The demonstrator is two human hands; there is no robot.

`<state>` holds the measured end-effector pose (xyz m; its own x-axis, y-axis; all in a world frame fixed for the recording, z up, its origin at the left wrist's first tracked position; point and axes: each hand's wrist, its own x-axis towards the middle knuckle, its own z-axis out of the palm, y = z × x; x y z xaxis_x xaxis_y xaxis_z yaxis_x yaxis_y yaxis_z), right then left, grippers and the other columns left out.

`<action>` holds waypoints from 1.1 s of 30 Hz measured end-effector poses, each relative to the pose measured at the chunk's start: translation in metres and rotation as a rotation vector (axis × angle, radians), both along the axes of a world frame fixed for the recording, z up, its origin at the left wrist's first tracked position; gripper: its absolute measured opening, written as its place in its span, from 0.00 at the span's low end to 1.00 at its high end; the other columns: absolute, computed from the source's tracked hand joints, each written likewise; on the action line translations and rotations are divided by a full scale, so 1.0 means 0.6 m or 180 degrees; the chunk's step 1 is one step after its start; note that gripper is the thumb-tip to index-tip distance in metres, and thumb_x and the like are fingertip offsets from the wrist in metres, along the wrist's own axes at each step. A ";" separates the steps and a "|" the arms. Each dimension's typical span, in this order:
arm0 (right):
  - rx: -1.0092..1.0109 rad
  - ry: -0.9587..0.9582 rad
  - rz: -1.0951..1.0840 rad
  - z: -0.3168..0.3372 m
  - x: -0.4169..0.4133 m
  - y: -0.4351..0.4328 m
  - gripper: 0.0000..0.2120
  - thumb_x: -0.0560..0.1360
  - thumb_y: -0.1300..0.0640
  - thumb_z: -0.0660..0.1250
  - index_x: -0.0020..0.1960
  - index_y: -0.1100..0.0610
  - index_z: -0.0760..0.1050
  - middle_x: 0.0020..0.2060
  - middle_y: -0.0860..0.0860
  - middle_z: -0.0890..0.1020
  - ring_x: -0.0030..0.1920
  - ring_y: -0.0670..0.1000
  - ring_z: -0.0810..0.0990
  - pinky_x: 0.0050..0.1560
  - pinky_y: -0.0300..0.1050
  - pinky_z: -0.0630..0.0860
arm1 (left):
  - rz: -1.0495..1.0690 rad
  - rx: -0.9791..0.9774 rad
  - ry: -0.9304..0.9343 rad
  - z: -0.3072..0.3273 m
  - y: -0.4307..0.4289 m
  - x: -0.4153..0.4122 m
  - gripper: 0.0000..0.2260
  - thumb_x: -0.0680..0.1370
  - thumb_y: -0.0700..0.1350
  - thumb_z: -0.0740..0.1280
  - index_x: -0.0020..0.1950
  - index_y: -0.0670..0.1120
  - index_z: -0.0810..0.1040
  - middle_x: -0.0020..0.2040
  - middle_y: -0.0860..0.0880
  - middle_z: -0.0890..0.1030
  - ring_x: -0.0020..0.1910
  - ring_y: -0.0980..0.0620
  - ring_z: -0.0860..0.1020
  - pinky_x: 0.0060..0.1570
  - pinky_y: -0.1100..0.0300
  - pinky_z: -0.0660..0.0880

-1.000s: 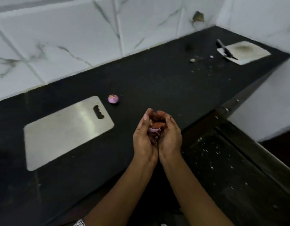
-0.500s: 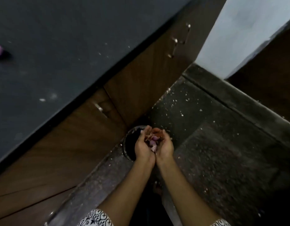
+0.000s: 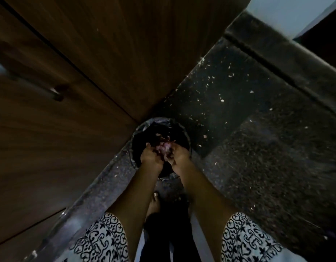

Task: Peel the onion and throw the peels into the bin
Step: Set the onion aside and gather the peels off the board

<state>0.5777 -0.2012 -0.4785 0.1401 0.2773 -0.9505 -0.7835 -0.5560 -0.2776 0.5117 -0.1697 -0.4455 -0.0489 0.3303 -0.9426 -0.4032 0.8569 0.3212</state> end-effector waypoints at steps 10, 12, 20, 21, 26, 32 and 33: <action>0.0055 0.0132 -0.0105 -0.047 0.012 -0.018 0.14 0.81 0.63 0.48 0.60 0.63 0.70 0.48 0.56 0.78 0.44 0.50 0.76 0.57 0.47 0.71 | 0.0126 -0.0246 -0.0322 -0.077 0.006 -0.030 0.23 0.83 0.50 0.49 0.74 0.38 0.57 0.75 0.39 0.61 0.74 0.41 0.61 0.71 0.49 0.58; 0.0158 0.0084 -0.0153 -0.044 0.014 -0.020 0.15 0.81 0.66 0.47 0.61 0.67 0.69 0.44 0.56 0.77 0.44 0.51 0.76 0.61 0.48 0.71 | 0.0021 -0.0098 -0.0190 -0.086 0.001 -0.033 0.19 0.83 0.41 0.49 0.73 0.37 0.60 0.74 0.38 0.64 0.72 0.43 0.64 0.66 0.53 0.63; 0.0776 -0.0481 0.0934 -0.022 -0.022 -0.016 0.24 0.75 0.73 0.60 0.70 0.64 0.64 0.70 0.56 0.62 0.69 0.58 0.65 0.60 0.39 0.72 | -0.0908 0.0153 -0.0045 -0.052 -0.004 -0.037 0.33 0.73 0.68 0.59 0.63 0.41 0.74 0.62 0.41 0.77 0.60 0.42 0.76 0.61 0.47 0.72; 0.0835 -0.0619 0.1168 -0.014 -0.025 -0.017 0.26 0.75 0.72 0.59 0.72 0.59 0.62 0.73 0.53 0.56 0.72 0.55 0.60 0.67 0.44 0.66 | -0.0723 0.0164 -0.0313 -0.045 -0.003 -0.037 0.35 0.73 0.71 0.53 0.62 0.43 0.74 0.60 0.41 0.77 0.59 0.42 0.75 0.60 0.47 0.71; 0.1415 -0.1230 0.2059 0.002 -0.058 -0.025 0.21 0.82 0.56 0.51 0.74 0.51 0.55 0.76 0.51 0.53 0.75 0.51 0.51 0.75 0.52 0.51 | -0.0593 0.0067 -0.0695 -0.043 -0.008 -0.035 0.33 0.77 0.67 0.49 0.68 0.43 0.71 0.71 0.43 0.70 0.71 0.44 0.66 0.70 0.49 0.61; 0.0452 -0.1067 0.2473 -0.045 -0.017 0.008 0.29 0.79 0.39 0.43 0.75 0.51 0.50 0.76 0.51 0.51 0.75 0.54 0.50 0.75 0.54 0.48 | -0.0394 0.0636 -0.0790 -0.030 -0.043 -0.034 0.35 0.76 0.68 0.47 0.74 0.46 0.63 0.70 0.47 0.69 0.71 0.47 0.65 0.71 0.50 0.58; 0.0477 -0.0467 0.1945 -0.039 -0.018 0.013 0.31 0.77 0.35 0.44 0.73 0.51 0.58 0.72 0.51 0.64 0.71 0.54 0.62 0.72 0.53 0.57 | -0.0590 0.0745 -0.0587 -0.029 -0.043 -0.030 0.34 0.77 0.67 0.47 0.76 0.48 0.59 0.72 0.49 0.66 0.73 0.48 0.62 0.72 0.50 0.56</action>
<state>0.5666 -0.1935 -0.5018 0.0405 0.4764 -0.8783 -0.2859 -0.8368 -0.4670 0.4940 -0.1956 -0.4628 0.1964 0.5259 -0.8276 -0.3171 0.8327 0.4539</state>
